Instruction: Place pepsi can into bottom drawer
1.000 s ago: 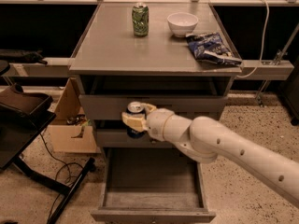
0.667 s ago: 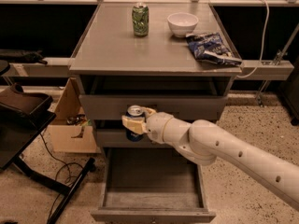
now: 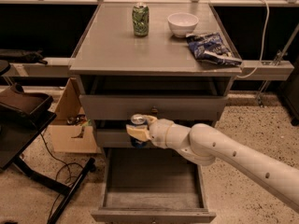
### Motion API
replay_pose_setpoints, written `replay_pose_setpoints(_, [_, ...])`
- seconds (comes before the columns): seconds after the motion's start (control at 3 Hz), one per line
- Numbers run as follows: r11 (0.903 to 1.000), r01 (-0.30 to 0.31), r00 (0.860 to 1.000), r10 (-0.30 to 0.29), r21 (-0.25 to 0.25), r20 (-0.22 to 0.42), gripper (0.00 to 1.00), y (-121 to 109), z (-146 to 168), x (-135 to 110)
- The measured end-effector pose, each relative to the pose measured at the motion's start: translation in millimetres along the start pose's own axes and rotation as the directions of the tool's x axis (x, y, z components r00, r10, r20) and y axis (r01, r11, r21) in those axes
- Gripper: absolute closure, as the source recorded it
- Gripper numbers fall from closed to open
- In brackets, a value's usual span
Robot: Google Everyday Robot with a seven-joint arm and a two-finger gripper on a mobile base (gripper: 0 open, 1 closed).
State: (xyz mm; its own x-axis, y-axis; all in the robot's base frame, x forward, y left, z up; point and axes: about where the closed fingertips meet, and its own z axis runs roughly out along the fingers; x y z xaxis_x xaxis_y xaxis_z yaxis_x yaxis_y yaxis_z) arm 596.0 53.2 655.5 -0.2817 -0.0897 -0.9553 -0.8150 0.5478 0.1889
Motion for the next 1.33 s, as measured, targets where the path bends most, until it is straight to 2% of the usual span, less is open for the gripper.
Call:
replay_pose_setpoints(0.33, [0.9935, 0.069, 0.997, -0.072, -0.091, -0.034, 1.00, -17, -3, 48])
replay_pose_setpoints(0.67, [0.9759, 0.124, 0.985, -0.143, -0.179, -0.095, 1.00, -37, -13, 116])
replay_pose_setpoints(1.0, [0.9746, 0.124, 0.982, -0.148, -0.186, -0.120, 1.00, -55, -17, 154])
replay_pose_setpoints(1.33, [0.9912, 0.019, 0.992, -0.035, -0.131, -0.123, 1.00, -74, -22, 201])
